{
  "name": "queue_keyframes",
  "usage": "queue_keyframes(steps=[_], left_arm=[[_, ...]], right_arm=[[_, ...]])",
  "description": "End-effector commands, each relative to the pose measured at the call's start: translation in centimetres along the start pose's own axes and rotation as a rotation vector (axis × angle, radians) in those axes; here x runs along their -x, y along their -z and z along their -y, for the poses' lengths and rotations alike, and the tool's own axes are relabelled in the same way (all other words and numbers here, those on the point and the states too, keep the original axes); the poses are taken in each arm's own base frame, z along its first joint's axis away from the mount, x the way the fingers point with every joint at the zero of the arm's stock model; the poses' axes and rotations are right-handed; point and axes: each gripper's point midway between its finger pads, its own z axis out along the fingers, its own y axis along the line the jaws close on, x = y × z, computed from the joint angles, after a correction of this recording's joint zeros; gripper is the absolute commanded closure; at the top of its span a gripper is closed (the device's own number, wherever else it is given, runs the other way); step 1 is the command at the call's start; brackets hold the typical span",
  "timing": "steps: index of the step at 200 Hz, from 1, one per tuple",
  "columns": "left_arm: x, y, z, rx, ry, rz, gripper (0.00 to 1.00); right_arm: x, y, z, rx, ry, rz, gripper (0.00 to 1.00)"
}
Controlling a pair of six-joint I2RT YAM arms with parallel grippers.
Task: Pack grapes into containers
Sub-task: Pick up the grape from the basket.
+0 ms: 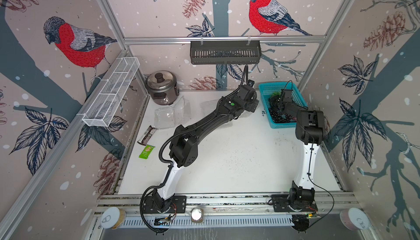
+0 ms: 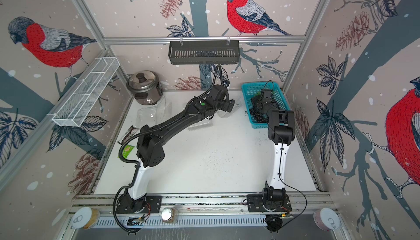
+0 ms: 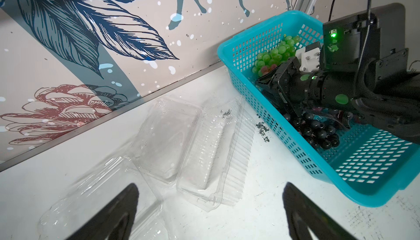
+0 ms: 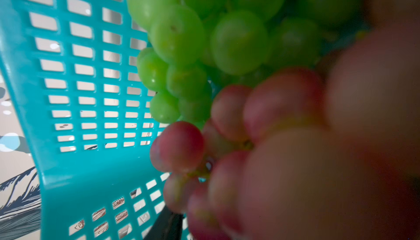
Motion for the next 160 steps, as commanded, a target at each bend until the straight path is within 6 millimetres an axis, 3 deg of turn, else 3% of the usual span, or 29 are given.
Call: queue_keyframes(steps=[1, 40, 160], left_arm=[[0.3, 0.2, -0.3, 0.016, 0.000, 0.013, 0.03], [0.3, 0.1, -0.3, 0.017, 0.000, 0.013, 0.03], [0.1, -0.2, -0.4, 0.022, -0.001, 0.013, 0.03]], right_arm=[[0.6, 0.1, 0.5, -0.006, -0.048, 0.036, 0.66], [1.1, 0.6, 1.0, -0.013, -0.056, 0.051, 0.72], [3.1, 2.0, 1.7, 0.010, -0.047, 0.052, 0.74]])
